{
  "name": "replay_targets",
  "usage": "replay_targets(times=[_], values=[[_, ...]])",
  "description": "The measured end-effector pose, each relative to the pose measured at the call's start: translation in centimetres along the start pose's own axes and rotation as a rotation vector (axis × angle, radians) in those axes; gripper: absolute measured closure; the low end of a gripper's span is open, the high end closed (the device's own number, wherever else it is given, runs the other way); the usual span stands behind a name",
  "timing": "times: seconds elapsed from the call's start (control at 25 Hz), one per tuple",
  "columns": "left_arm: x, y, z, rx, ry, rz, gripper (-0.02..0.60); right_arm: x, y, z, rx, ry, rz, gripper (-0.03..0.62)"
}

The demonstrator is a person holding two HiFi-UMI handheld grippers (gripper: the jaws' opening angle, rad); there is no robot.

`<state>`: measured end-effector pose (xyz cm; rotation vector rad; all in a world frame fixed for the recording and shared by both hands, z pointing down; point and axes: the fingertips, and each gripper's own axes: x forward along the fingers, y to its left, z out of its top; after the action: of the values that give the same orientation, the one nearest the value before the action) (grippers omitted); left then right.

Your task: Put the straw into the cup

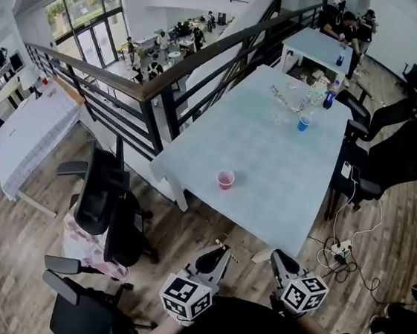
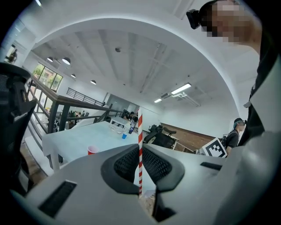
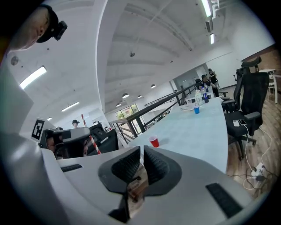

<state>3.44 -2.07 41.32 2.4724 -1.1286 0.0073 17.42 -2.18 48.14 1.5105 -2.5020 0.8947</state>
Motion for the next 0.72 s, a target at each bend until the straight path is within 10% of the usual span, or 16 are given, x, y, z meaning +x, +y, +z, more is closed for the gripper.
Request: replay_targets(times=[0.72], values=[[6.4, 17.6, 5.5, -0.062, 0.02, -0.038, 0.548, 14.5, 0.7, 4.3, 0.005, 0.023, -0.112, 0.546]])
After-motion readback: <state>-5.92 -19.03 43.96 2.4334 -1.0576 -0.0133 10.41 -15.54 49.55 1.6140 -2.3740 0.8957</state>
